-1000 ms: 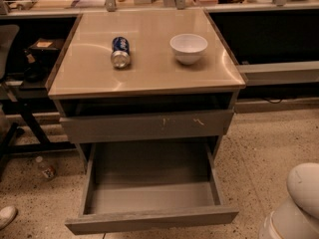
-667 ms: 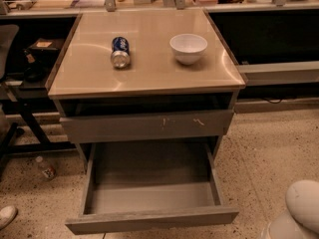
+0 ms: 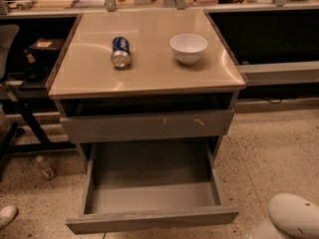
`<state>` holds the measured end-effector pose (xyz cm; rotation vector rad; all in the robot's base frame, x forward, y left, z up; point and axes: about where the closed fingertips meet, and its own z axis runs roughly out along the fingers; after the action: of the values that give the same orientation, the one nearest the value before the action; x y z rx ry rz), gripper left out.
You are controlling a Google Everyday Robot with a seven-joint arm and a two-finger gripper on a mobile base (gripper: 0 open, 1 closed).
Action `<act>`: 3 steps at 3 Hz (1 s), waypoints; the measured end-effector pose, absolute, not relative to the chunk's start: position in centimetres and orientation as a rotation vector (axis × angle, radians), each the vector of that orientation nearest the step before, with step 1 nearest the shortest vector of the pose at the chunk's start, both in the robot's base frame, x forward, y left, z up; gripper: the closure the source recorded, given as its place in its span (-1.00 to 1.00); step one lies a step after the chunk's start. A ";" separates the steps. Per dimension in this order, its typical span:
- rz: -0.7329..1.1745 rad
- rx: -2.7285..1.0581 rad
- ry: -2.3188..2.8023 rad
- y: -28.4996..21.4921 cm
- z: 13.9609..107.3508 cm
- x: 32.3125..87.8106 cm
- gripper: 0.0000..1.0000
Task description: Close middle drawer
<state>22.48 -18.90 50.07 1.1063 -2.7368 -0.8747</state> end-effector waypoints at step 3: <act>-0.966 1.019 -2.870 -17.3 47.4 25.3 1.00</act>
Offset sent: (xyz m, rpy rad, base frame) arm 0.0215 0.0189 -0.0277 0.0434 -0.0765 -0.1244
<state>25.32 -17.32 47.43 1.0189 -2.8696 -0.9664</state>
